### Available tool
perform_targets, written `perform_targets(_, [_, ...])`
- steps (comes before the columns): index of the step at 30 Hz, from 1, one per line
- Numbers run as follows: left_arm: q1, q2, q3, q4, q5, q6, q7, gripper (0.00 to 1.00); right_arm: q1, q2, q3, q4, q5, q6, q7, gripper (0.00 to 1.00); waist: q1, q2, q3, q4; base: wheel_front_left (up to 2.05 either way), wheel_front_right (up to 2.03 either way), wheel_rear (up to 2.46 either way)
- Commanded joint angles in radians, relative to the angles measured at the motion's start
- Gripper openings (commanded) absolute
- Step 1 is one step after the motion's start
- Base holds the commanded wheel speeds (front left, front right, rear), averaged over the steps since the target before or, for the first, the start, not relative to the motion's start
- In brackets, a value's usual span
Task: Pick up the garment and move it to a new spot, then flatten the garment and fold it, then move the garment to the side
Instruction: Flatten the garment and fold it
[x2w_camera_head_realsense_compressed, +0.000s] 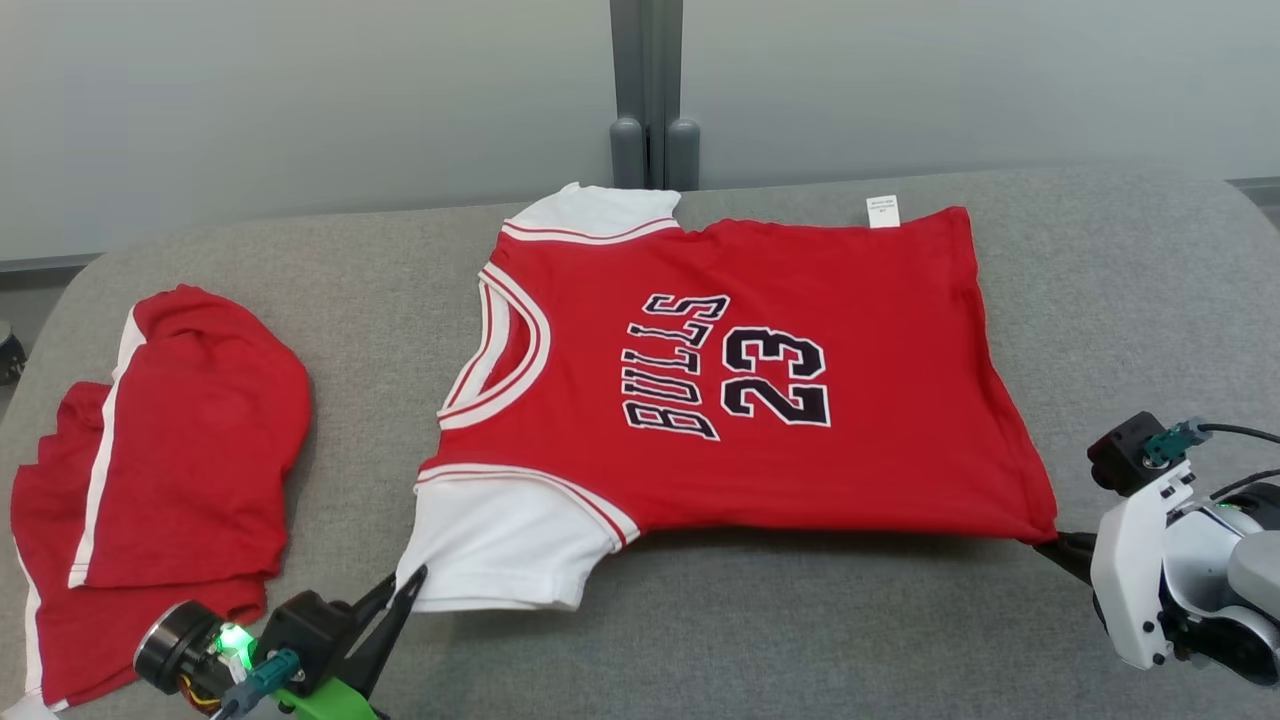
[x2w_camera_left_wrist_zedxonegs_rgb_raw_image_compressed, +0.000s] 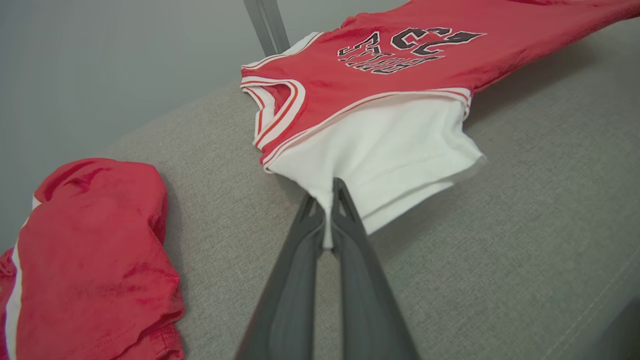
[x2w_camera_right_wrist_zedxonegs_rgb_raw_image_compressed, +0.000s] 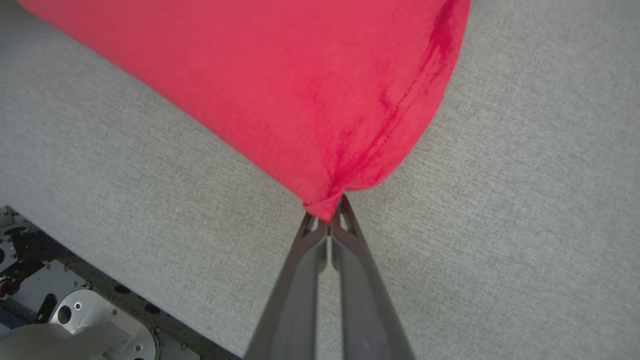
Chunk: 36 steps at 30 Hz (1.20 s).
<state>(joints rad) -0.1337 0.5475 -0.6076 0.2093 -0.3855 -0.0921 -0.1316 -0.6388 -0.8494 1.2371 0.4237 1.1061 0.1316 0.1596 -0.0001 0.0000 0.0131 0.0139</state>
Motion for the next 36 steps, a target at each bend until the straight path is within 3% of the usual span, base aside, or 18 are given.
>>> perform_targets(1, [0.029, 0.026, 0.001, -0.034, -0.005, 0.008, 0.019, 0.00, 0.010, -0.026, 0.007, -0.020, 0.016, -0.002, 0.016, 0.00, 0.0001, 0.0000, -0.003, 0.000, 0.00, 0.00, 0.00])
perform_targets(4, [0.043, 0.063, 0.003, -0.111, 0.008, 0.023, 0.056, 0.00, -0.018, -0.059, 0.015, -0.057, 0.046, -0.002, 0.034, 0.00, 0.0001, 0.0000, 0.005, 0.003, 0.00, 0.00, 0.00])
perform_targets(8, [-0.011, 0.084, 0.018, -0.153, 0.021, 0.036, 0.083, 0.00, -0.059, -0.054, 0.008, -0.063, 0.092, -0.002, 0.038, 0.00, 0.0001, 0.0000, 0.034, 0.004, 0.00, 0.00, 0.00])
perform_targets(15, [-0.164, 0.093, -0.002, -0.109, 0.073, 0.004, 0.134, 0.00, -0.164, -0.044, 0.020, -0.045, 0.077, -0.002, 0.087, 0.00, 0.0001, 0.0000, 0.125, -0.004, 0.00, 0.00, 0.00])
perform_targets(26, [-0.417, 0.048, -0.035, 0.052, 0.107, -0.026, 0.119, 0.00, -0.319, 0.001, 0.031, 0.017, 0.065, -0.002, 0.145, 0.00, 0.0001, 0.0000, 0.246, -0.040, 0.00, 0.00, 0.00])
perform_targets(36, [-0.572, -0.004, -0.110, 0.232, 0.129, -0.034, 0.078, 0.00, -0.403, 0.080, 0.041, 0.085, 0.012, -0.002, 0.135, 0.00, 0.0001, 0.0000, 0.311, -0.055, 0.00, 0.00, 0.00])
